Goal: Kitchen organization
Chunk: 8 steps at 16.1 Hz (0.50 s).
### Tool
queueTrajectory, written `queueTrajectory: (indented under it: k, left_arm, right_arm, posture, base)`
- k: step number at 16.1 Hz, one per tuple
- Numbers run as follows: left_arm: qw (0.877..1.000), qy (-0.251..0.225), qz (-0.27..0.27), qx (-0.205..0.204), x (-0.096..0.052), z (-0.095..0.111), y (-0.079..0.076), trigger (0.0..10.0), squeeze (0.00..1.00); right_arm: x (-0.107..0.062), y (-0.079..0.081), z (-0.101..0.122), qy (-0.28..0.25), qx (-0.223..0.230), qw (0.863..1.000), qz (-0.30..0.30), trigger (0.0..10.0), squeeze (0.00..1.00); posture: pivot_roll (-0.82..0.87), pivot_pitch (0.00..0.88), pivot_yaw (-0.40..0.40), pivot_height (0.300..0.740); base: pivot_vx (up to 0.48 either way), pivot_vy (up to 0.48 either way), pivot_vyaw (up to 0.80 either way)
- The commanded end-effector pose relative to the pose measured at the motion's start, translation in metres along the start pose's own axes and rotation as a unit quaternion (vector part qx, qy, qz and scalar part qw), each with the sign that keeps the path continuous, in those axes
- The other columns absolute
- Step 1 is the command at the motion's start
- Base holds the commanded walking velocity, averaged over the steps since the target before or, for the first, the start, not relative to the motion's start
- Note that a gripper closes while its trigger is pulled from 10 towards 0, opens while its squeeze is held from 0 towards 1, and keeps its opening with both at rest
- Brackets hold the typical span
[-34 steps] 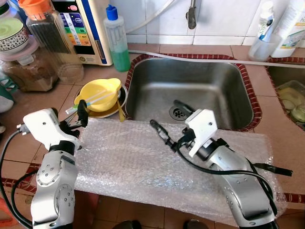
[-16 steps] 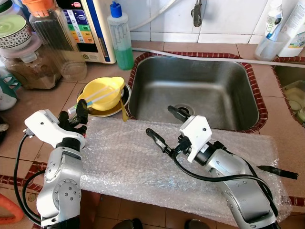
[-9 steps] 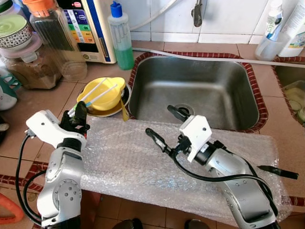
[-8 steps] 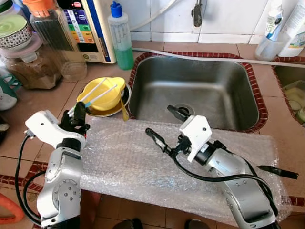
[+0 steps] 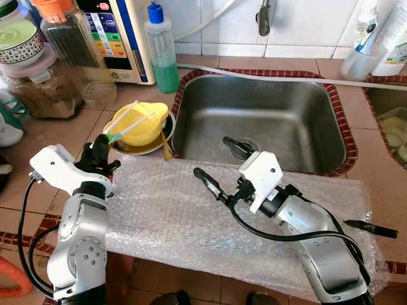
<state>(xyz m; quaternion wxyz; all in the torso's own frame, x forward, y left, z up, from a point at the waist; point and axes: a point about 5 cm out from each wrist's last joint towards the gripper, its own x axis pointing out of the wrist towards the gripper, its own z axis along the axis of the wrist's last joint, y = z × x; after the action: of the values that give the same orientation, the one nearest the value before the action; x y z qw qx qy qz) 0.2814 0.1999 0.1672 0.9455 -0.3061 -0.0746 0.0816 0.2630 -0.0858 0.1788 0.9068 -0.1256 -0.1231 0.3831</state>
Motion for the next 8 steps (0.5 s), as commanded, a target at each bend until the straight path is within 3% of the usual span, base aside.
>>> queueTrajectory:
  k: [1,8]
  left_arm:
    - [1.0,-0.003,0.007,0.008,-0.001,0.002,0.003,0.0,0.0]
    - [0.998,-0.05,-0.034,-0.004,0.002,0.02,-0.01,0.0,0.0]
  right_arm:
    - [0.001,0.001,0.001,-0.003,-0.009,1.0,0.005,10.0,0.0]
    - [0.001,0.0,0.001,-0.005,-0.016,1.0,-0.001,10.0,0.0]
  posture:
    - [-0.16,0.179,0.096,0.74]
    - [-0.16,0.178,0.096,0.74]
  base:
    - [0.0,0.0,0.0]
    - [0.0,0.0,0.0]
